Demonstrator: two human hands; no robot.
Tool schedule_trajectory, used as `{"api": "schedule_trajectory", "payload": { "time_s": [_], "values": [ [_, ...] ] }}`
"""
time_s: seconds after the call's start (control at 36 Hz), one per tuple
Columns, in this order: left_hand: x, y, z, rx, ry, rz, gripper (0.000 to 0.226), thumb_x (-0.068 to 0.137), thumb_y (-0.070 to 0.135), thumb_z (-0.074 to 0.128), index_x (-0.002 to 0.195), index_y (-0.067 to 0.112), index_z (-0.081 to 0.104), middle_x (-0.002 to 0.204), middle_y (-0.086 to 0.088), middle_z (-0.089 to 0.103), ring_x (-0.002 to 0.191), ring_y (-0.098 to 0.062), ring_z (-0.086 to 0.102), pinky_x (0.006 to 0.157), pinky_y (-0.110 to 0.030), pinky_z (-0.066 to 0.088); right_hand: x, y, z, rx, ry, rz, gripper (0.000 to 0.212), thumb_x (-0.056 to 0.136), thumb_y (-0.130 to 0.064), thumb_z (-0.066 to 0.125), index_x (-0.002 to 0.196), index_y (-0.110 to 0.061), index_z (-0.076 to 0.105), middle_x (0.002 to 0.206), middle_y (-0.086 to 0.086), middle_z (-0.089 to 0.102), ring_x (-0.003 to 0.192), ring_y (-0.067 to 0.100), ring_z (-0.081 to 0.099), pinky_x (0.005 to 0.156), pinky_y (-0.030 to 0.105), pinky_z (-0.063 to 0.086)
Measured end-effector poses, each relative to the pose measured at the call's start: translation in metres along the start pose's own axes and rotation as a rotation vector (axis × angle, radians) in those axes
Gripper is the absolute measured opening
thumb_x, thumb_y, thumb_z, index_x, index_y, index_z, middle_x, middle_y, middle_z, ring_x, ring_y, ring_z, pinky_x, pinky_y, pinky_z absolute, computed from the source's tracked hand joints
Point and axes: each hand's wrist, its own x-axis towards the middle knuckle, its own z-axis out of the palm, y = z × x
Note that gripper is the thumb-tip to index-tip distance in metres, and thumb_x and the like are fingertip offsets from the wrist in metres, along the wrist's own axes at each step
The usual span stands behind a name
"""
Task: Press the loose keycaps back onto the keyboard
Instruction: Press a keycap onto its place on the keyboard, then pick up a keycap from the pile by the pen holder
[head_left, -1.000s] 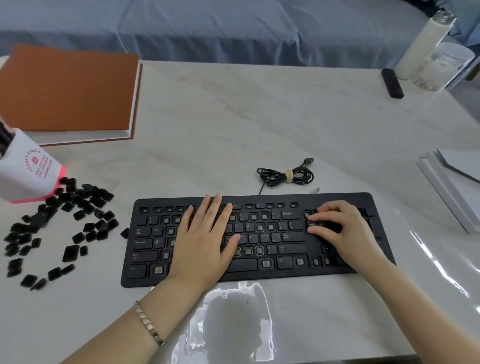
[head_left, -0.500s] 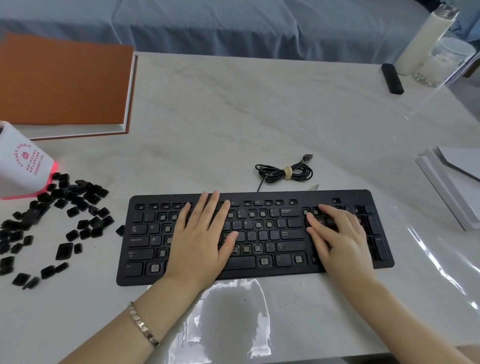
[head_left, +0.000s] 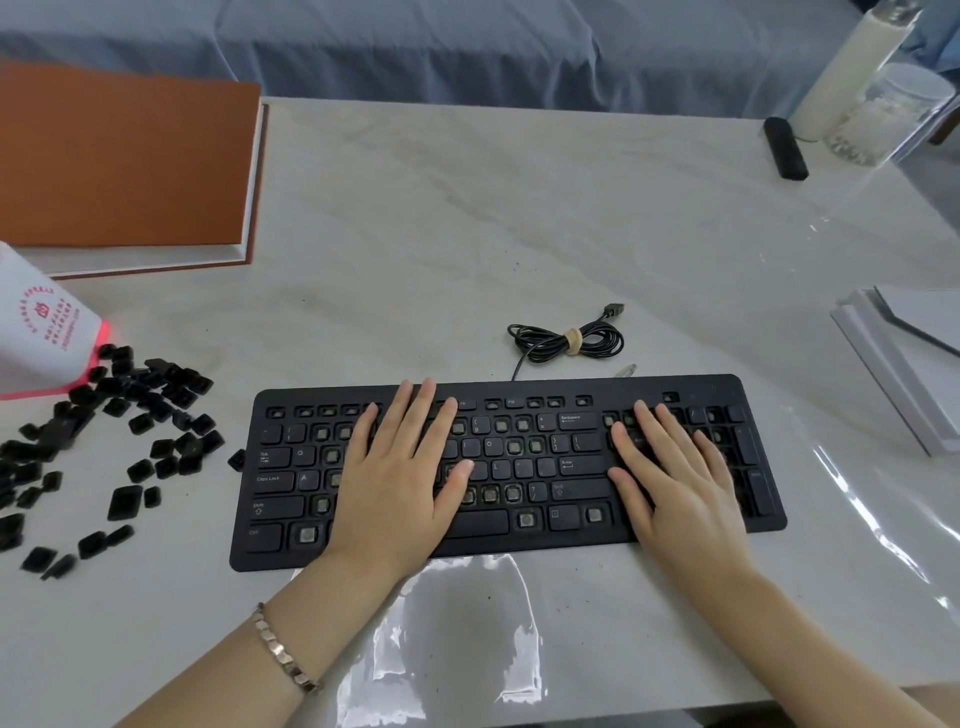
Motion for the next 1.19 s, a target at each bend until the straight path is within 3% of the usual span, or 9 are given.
{"api": "schedule_trajectory", "payload": {
  "time_s": [0.19,0.33,0.42,0.56,0.67,0.83,0.94,1.06,1.19],
  "values": [
    [0.0,-0.001,-0.001,0.023,-0.063,0.007,0.056,0.092,0.043,0.031,0.132,0.011,0.053,0.143,-0.013,0.046,0.134,-0.028,0.04,0.107,-0.043,0.021,0.004,-0.005,-0.008,-0.053,-0.092,0.021,0.06,0.1,-0.042,0.017,0.111,-0.014,0.069,0.127,0.011,0.059,0.122,0.025,0.05,0.1,0.041,0.029],
    [-0.005,-0.007,-0.012,-0.033,-0.138,0.087,0.066,0.1,0.049,0.01,0.132,0.012,0.054,0.141,-0.009,0.049,0.134,-0.023,0.04,0.109,-0.037,0.017,0.017,-0.024,-0.018,-0.039,-0.051,0.1,0.028,0.081,-0.026,0.053,0.087,-0.01,0.075,0.1,0.012,0.07,0.102,0.034,0.063,0.09,0.049,0.046],
    [-0.019,-0.014,-0.027,-0.203,-0.121,0.092,0.063,0.097,0.051,0.016,0.136,0.016,0.05,0.147,0.001,0.04,0.138,-0.008,0.029,0.114,-0.024,0.005,0.027,-0.055,-0.025,0.095,-0.079,0.122,0.019,0.072,-0.018,0.059,0.078,-0.011,0.076,0.092,0.011,0.07,0.093,0.035,0.065,0.086,0.05,0.046],
    [-0.049,-0.05,-0.043,-0.256,0.059,-0.053,0.035,0.09,0.022,0.053,0.121,0.013,0.062,0.132,0.0,0.056,0.12,-0.011,0.043,0.107,-0.028,0.028,0.045,-0.131,-0.027,0.4,-0.341,-0.054,0.023,0.09,-0.019,0.055,0.109,-0.017,0.07,0.113,-0.003,0.065,0.111,0.014,0.053,0.099,0.023,0.031],
    [-0.075,-0.089,-0.06,-0.173,0.131,-0.287,0.037,0.081,0.006,0.069,0.118,0.011,0.065,0.125,-0.003,0.059,0.112,-0.025,0.056,0.097,-0.035,0.034,0.054,-0.185,-0.018,0.448,-0.466,-0.203,0.025,0.093,-0.021,0.05,0.109,-0.017,0.068,0.114,-0.004,0.065,0.112,0.015,0.051,0.099,0.03,0.036],
    [-0.103,-0.143,-0.083,-0.041,0.12,-0.452,0.03,0.082,0.022,0.07,0.11,0.01,0.068,0.111,-0.005,0.063,0.101,-0.027,0.059,0.083,-0.039,0.043,0.067,-0.244,-0.008,0.483,-0.567,-0.282,0.03,0.095,-0.019,0.044,0.119,-0.018,0.062,0.123,-0.003,0.058,0.12,0.014,0.043,0.099,0.026,0.034],
    [-0.111,-0.161,-0.088,-0.064,0.032,-0.511,0.034,0.084,0.029,0.068,0.115,0.016,0.065,0.112,0.0,0.061,0.104,-0.02,0.054,0.084,-0.032,0.04,0.077,-0.271,0.004,0.393,-0.579,-0.34,0.035,0.095,-0.017,0.043,0.128,-0.019,0.055,0.129,-0.001,0.053,0.123,0.016,0.041,0.102,0.025,0.028],
    [-0.111,-0.17,-0.086,-0.195,0.033,-0.49,0.029,0.089,0.026,0.063,0.116,0.016,0.064,0.109,0.007,0.058,0.101,-0.009,0.051,0.078,-0.019,0.036,0.087,-0.287,0.019,0.098,-0.54,-0.448,0.032,0.09,-0.01,0.043,0.118,-0.018,0.057,0.12,-0.001,0.053,0.117,0.019,0.045,0.109,0.034,0.009],
    [-0.108,-0.174,-0.085,-0.269,0.034,-0.48,0.022,0.09,0.019,0.061,0.112,0.015,0.064,0.101,0.009,0.058,0.096,-0.009,0.051,0.078,-0.014,0.033,0.097,-0.303,0.023,-0.137,-0.578,-0.492,0.029,0.084,-0.002,0.045,0.108,-0.015,0.056,0.112,0.003,0.051,0.11,0.024,0.047,0.114,0.045,0.006]
  ]
}}
